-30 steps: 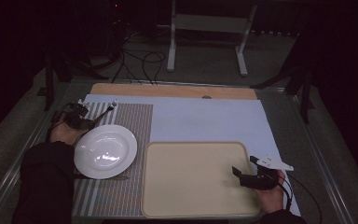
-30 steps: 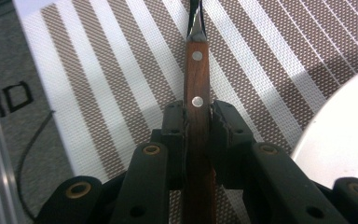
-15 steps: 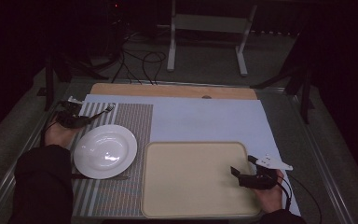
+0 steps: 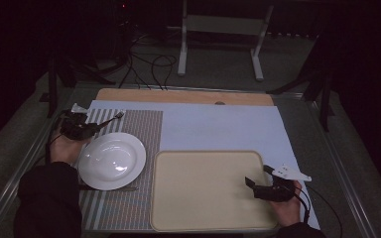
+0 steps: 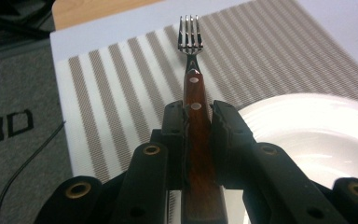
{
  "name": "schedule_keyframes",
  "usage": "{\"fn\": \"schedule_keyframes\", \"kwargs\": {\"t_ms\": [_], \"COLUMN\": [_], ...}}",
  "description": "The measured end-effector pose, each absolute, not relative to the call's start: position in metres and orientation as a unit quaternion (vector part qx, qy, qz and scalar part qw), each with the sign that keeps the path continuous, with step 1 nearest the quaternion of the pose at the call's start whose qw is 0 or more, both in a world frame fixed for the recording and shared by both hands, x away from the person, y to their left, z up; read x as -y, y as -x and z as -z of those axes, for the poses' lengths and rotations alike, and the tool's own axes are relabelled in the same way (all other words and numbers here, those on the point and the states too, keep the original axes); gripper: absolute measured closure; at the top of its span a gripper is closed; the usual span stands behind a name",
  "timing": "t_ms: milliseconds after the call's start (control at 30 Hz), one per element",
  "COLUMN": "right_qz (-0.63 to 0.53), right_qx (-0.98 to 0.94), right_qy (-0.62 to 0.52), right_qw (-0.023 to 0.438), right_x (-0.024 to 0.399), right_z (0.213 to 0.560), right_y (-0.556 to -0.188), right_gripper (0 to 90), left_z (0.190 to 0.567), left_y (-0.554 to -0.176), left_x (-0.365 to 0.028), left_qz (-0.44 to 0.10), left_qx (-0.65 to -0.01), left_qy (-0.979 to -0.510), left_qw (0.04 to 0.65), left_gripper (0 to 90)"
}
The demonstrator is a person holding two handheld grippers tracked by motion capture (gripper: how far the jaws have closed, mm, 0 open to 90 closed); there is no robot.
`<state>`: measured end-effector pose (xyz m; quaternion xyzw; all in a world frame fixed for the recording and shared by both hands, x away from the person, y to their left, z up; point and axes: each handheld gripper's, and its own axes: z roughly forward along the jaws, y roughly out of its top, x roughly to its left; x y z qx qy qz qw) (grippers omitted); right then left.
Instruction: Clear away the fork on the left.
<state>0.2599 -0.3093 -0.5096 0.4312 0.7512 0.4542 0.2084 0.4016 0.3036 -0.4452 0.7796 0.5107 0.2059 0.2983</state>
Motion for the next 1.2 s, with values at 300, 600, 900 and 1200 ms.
{"fn": "schedule_keyframes", "kwargs": {"t_ms": [300, 600, 900, 1200], "right_qz": [-0.455, -0.456, -0.455, -0.456], "right_qx": [-0.751, -0.752, -0.752, -0.751], "right_qy": [-0.431, -0.43, -0.43, -0.43], "right_qw": [0.208, 0.207, 0.207, 0.206], "right_x": [0.309, 0.309, 0.309, 0.309], "right_z": [0.509, 0.51, 0.51, 0.509], "right_y": [-0.26, -0.26, -0.26, -0.26], "right_gripper": [10.2, 10.2, 10.2, 10.2], "left_z": [0.438, 0.431, 0.435, 0.434], "left_y": [-0.383, -0.359, -0.328, -0.3], "left_x": [-0.278, -0.259, -0.248, -0.245], "left_qz": [-0.232, -0.253, -0.274, -0.3], "left_qx": [-0.49, -0.485, -0.483, -0.501], "left_qy": [-0.784, -0.778, -0.771, -0.748], "left_qw": [0.304, 0.31, 0.311, 0.316], "left_gripper": [76.1, 76.1, 76.1, 76.1]}}
